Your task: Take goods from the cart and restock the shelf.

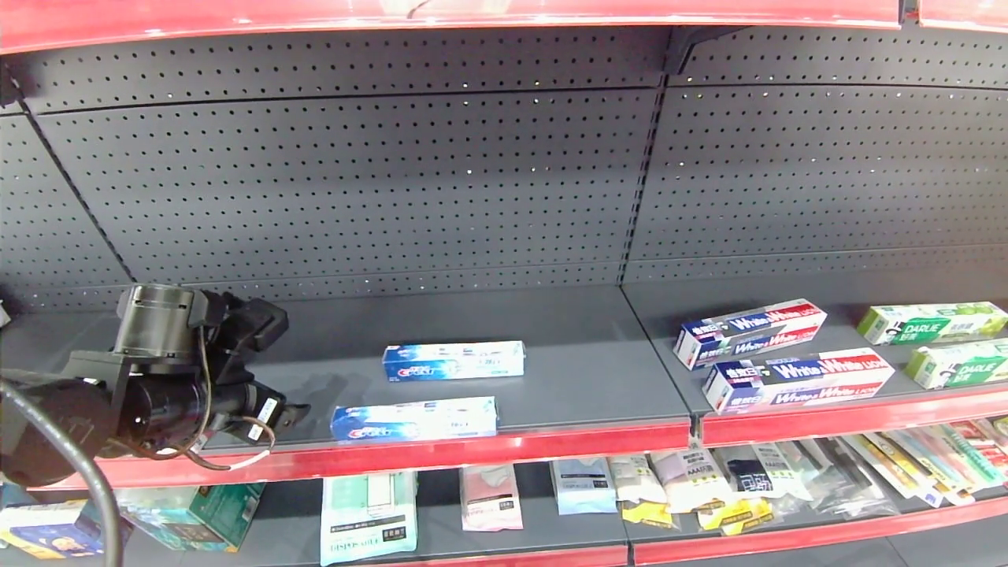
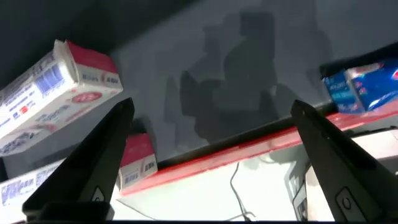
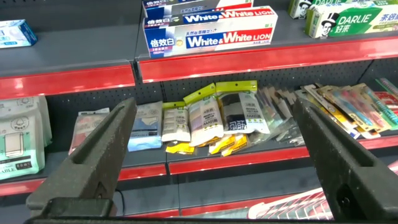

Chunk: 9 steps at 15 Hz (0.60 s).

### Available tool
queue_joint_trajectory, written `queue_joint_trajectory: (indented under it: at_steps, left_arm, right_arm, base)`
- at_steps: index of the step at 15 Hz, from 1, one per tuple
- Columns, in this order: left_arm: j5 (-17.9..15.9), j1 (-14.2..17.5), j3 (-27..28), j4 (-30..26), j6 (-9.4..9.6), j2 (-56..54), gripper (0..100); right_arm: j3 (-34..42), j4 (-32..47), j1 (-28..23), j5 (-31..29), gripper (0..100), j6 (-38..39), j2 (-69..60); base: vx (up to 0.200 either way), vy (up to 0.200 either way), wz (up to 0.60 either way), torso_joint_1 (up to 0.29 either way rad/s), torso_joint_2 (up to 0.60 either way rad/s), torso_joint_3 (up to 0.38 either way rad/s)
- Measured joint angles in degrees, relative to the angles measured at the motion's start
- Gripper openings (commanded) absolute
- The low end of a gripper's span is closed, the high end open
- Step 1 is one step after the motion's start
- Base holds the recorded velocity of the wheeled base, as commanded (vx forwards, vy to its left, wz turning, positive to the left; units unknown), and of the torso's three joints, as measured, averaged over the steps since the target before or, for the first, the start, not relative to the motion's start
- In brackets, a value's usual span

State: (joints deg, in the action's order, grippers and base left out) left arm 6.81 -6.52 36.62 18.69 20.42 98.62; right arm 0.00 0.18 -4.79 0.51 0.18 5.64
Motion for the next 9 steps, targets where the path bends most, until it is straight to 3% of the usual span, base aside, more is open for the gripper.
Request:
queue_joint_trajectory:
  at_steps: [9]
  left_arm:
    - [0.02,-0.59,1.27,0.24,-0.11,3.22,100]
  right_arm:
    - [0.00,0.00,0.00,0.00,100,0.00,0.00]
  base:
    - [0.000,0.000,0.00,0.000,0.00,0.000]
